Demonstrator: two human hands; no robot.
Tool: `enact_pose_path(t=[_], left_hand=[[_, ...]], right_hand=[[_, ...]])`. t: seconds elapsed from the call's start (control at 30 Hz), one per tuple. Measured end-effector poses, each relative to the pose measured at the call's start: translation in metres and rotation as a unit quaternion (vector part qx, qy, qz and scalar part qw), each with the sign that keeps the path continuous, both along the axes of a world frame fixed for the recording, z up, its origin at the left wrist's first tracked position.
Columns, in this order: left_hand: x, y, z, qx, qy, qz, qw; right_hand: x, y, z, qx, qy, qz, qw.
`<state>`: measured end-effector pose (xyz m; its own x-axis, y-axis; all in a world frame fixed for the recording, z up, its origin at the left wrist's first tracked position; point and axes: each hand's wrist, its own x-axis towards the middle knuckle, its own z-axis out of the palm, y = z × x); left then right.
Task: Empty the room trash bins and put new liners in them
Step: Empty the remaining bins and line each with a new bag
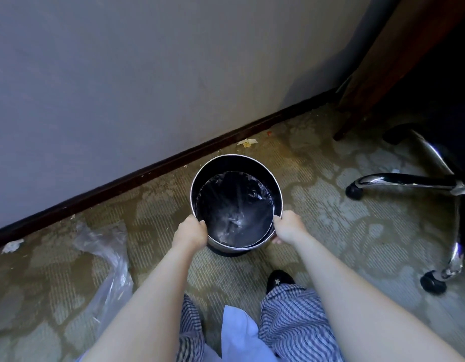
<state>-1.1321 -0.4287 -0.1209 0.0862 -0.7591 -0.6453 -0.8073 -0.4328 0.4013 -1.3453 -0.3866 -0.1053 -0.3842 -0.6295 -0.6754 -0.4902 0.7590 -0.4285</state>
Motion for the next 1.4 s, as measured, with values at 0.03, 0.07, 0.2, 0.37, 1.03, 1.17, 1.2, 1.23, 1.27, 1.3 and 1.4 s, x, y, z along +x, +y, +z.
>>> enact_pose_path(t=[0.03, 0.07, 0.2, 0.37, 1.03, 1.17, 1.2, 1.23, 1.27, 1.3, 1.4], left_hand=[[-0.001, -0.001, -0.006, 0.003, -0.003, -0.001, 1.000], [-0.002, -0.003, -0.012, 0.004, -0.006, -0.004, 1.000], [-0.004, -0.006, -0.033, 0.024, -0.018, -0.008, 1.000], [-0.006, -0.008, -0.060, 0.055, 0.002, 0.016, 0.998], [0.008, -0.006, 0.009, 0.068, -0.068, -0.194, 0.976], [0.023, -0.009, 0.074, 0.019, -0.065, -0.246, 0.967], [0.030, -0.008, 0.093, 0.007, -0.071, -0.253, 0.965], [0.037, -0.005, 0.110, -0.005, -0.073, -0.260, 0.963], [0.048, -0.001, 0.130, -0.015, -0.079, -0.260, 0.962], [0.048, -0.001, 0.139, -0.020, -0.083, -0.270, 0.959], [0.084, 0.012, 0.183, -0.042, -0.104, -0.263, 0.958]], right_hand=[[0.000, -0.002, -0.006, 0.007, 0.004, -0.004, 1.000], [0.000, -0.003, -0.010, 0.014, 0.008, -0.004, 1.000], [0.002, -0.008, -0.026, 0.038, 0.009, 0.007, 0.999], [0.008, -0.010, -0.046, 0.072, -0.003, 0.011, 0.997], [0.006, -0.009, 0.014, 0.087, 0.129, 0.117, 0.981], [0.015, -0.010, 0.070, 0.053, 0.144, 0.140, 0.978], [0.019, -0.011, 0.086, 0.041, 0.144, 0.148, 0.978], [0.025, -0.011, 0.100, 0.027, 0.143, 0.160, 0.976], [0.034, -0.013, 0.116, 0.008, 0.142, 0.173, 0.975], [0.035, -0.014, 0.122, -0.001, 0.139, 0.177, 0.974], [0.067, -0.017, 0.154, -0.040, 0.128, 0.216, 0.967]])
